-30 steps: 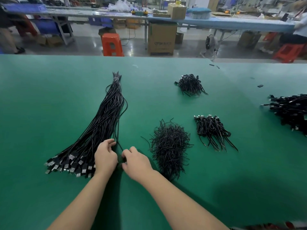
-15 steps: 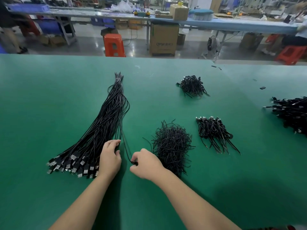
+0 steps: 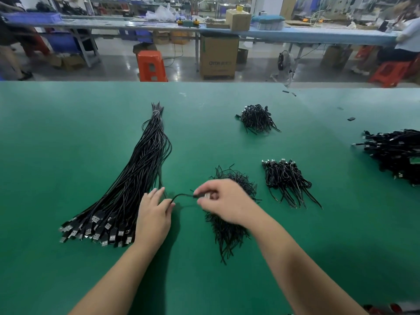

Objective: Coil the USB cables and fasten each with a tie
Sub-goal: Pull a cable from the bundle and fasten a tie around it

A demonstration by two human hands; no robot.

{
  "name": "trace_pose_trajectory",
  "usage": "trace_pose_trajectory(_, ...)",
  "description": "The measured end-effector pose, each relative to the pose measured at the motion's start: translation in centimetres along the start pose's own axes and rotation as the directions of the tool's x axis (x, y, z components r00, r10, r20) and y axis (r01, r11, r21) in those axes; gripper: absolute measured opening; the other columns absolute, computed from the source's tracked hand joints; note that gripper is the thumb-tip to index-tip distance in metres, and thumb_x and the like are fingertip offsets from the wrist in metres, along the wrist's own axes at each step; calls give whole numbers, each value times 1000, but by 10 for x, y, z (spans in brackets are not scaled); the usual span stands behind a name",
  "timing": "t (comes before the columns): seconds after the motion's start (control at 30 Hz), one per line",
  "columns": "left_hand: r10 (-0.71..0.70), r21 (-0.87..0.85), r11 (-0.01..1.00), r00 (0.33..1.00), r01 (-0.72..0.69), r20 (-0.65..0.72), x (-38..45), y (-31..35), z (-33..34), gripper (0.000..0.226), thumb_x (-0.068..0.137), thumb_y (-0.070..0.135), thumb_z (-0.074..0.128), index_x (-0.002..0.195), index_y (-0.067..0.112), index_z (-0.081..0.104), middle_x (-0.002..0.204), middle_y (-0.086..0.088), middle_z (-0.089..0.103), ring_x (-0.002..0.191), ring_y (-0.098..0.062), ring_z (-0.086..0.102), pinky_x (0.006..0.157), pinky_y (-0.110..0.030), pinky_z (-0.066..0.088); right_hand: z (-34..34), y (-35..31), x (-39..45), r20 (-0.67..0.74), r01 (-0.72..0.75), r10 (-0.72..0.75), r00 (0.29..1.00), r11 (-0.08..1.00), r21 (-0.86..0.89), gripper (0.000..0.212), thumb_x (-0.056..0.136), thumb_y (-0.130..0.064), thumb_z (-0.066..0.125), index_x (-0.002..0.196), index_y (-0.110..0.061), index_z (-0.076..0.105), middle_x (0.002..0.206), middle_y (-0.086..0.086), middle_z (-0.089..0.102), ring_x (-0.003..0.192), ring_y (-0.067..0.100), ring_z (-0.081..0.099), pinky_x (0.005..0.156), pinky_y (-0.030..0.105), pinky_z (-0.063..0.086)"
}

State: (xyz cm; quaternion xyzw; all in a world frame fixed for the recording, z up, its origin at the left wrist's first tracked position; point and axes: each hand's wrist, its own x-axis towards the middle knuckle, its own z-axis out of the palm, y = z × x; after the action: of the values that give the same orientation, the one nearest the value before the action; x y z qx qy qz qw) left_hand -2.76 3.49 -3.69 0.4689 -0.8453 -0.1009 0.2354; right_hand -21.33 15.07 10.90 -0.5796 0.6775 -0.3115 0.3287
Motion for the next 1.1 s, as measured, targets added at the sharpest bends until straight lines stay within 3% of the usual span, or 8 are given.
trace_pose_trajectory(0.1,53,-38,998,999,-53,-7,1,21,-18,19,100,21,55,91,12,70,99,-7,74,98,-26,67,88,-41,55,-21,8,4,-172,-73,148,974,922,381,14,95,-12,66,105,-18,72,83,3,73,72,10,68,77,30,60)
trace_pose_trajectory(0.13,36,-63,997,999,-34,28,2,28,-24,25,102,29,48,83,19,60,79,2,67,75,-16,63,65,-34,51,-26,9,5,-215,-75,190,958,888,453,13,96,-12,64,106,-16,72,88,7,73,75,13,68,80,32,59)
trace_pose_trajectory(0.2,27,-74,997,988,-16,154,3,41,-32,33,104,40,37,77,23,46,61,5,53,55,-12,51,50,-33,37,-34,11,8,-274,-57,254,928,820,569,13,99,-10,59,107,-12,69,96,11,73,80,16,69,81,34,60)
trace_pose_trajectory(0.37,110,-264,964,936,-19,333,-7,57,-41,37,102,49,39,80,25,57,64,6,60,62,-13,57,62,-34,48,-54,14,9,-374,48,339,864,682,729,18,103,-15,53,107,-2,64,99,14,74,81,19,74,71,31,62)
trace_pose_trajectory(0.5,140,6,989,942,-149,303,-3,43,-43,32,105,44,33,84,26,49,82,12,52,89,-16,53,82,-37,41,-77,19,6,-419,195,338,842,534,823,21,101,-17,55,111,1,63,93,15,74,81,23,74,72,28,59)
trace_pose_trajectory(0.67,-30,2,1000,939,31,342,3,25,-52,32,106,41,34,85,21,49,76,1,62,74,-24,59,67,-38,45,-85,23,6,-442,257,305,843,495,830,19,104,-13,50,118,-2,57,89,16,75,80,24,74,70,29,59)
trace_pose_trajectory(0.8,-8,-18,1000,818,23,575,-4,34,-53,32,105,40,38,91,19,57,70,0,62,60,-19,54,59,-35,44,-83,23,8,-424,259,317,848,451,854,18,106,-10,46,117,-1,57,86,14,75,78,23,73,69,29,59)
trace_pose_trajectory(1.1,-44,-34,996,783,83,620,3,39,-78,23,104,33,43,102,22,63,82,0,69,67,-17,69,69,-37,57,-75,14,4,-266,101,181,947,617,780,20,107,-10,42,121,-6,56,102,13,76,81,21,72,70,29,59)
